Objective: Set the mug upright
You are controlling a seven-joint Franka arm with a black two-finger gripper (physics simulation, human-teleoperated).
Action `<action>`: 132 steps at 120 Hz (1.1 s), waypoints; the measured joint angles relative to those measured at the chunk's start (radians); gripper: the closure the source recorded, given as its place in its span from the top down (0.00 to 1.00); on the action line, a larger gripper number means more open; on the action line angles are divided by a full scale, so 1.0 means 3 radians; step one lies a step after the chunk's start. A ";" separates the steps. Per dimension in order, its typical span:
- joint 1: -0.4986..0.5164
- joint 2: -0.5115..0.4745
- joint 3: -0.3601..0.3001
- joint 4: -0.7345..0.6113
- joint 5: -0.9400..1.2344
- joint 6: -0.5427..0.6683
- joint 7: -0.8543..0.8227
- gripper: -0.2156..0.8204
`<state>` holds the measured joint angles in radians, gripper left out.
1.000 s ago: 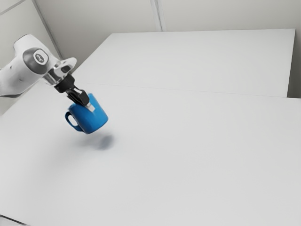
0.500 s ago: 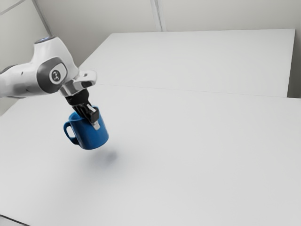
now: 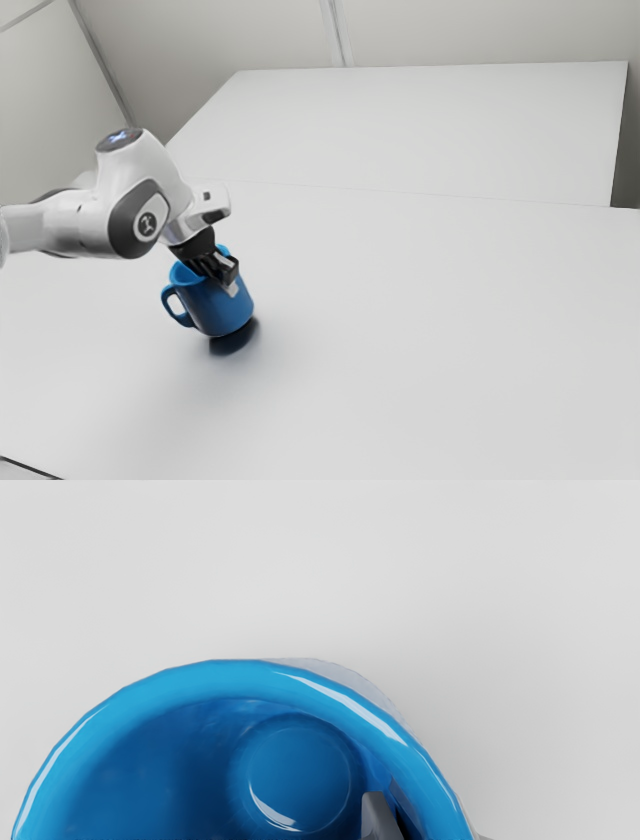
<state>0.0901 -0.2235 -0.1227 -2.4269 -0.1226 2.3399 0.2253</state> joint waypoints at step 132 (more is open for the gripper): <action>-0.0020 0.0191 -0.0051 0.1030 0.0134 -0.0756 -0.0405 0.74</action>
<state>0.0840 -0.1663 -0.1381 -2.1180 -0.0825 2.1130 0.1038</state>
